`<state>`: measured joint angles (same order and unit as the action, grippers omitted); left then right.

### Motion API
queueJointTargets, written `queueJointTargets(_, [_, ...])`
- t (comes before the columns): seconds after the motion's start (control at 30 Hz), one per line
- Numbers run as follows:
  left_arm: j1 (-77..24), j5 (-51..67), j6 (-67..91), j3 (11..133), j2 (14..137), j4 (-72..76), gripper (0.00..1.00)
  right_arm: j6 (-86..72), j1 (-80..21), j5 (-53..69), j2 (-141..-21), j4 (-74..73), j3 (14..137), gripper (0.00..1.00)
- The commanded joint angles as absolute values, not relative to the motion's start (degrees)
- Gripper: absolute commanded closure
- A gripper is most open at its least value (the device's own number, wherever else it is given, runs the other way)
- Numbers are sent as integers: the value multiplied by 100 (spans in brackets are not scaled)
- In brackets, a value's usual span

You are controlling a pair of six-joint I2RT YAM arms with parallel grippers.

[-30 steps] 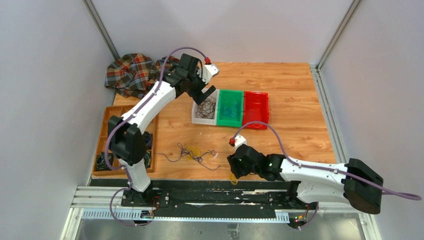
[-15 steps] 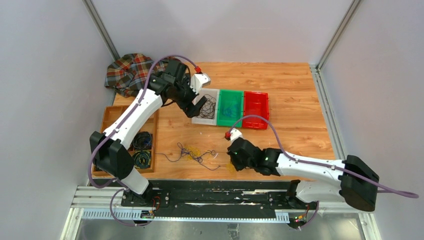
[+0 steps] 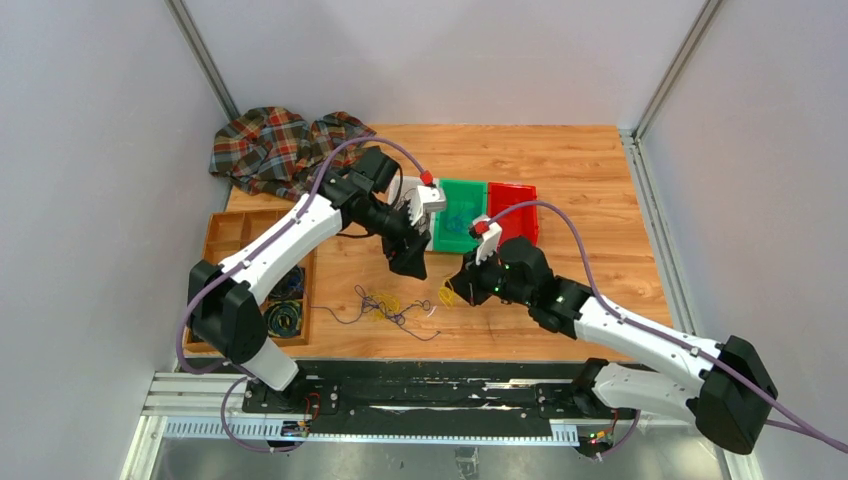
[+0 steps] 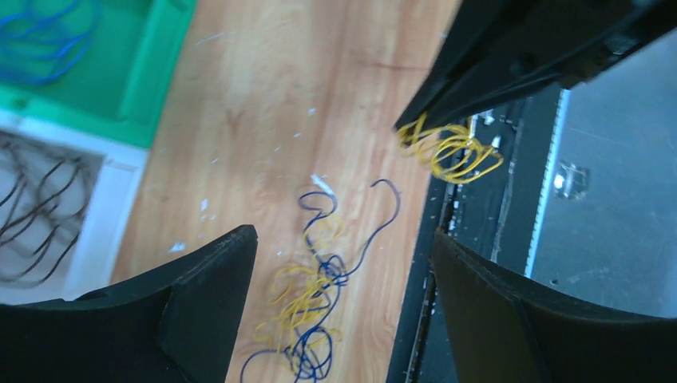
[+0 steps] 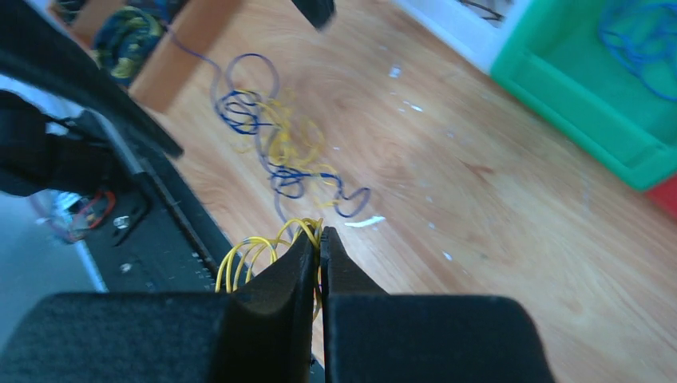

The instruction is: Untangle the cables

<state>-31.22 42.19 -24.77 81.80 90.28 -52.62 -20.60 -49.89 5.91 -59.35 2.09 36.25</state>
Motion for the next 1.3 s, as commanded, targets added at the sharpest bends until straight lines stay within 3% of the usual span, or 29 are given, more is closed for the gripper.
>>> queueJointTargets(0.0, [-3285, 5151, -3341, 7961, 8458, -5291, 15, -2308, -4680, 2202, -6231, 1031, 3769, 99])
queueJointTargets(0.13, [-3438, 5191, -3632, 7690, 8153, -5288, 15, -2517, -4615, 2559, -6504, 1326, 3852, 99])
queueJointTargets(0.3, [-3577, 4949, -3222, 7483, 8320, -5234, 25, -2582, -4621, 2422, -6607, 1453, 3899, 99])
queueJointTargets(0.4, [-3577, 4574, -2497, 7276, 8318, -4650, 39, -2590, -4615, 2357, -6571, 1506, 3889, 99])
queueJointTargets(0.53, [-3577, 4172, -1444, 6811, 8052, -3386, 65, -2564, -4634, 2317, -6499, 1513, 3882, 99])
queueJointTargets(0.6, [-3577, 4228, -1061, 6726, 7987, -3157, 69, -2515, -4640, 2215, -6448, 1458, 3876, 99])
queueJointTargets(0.87, [-3595, 4967, -735, 6536, 7936, -3199, 63, -2268, -4795, 1582, -6191, 1189, 3880, 99])
queueJointTargets(1.03, [-3591, 5144, -738, 6462, 7788, -3249, 41, -2180, -4933, 1021, -5955, 1161, 3796, 99])
queueJointTargets(1.27, [-3594, 5184, -469, 6580, 7784, -3113, 32, -1952, -5305, 193, -5844, 951, 3926, 99])
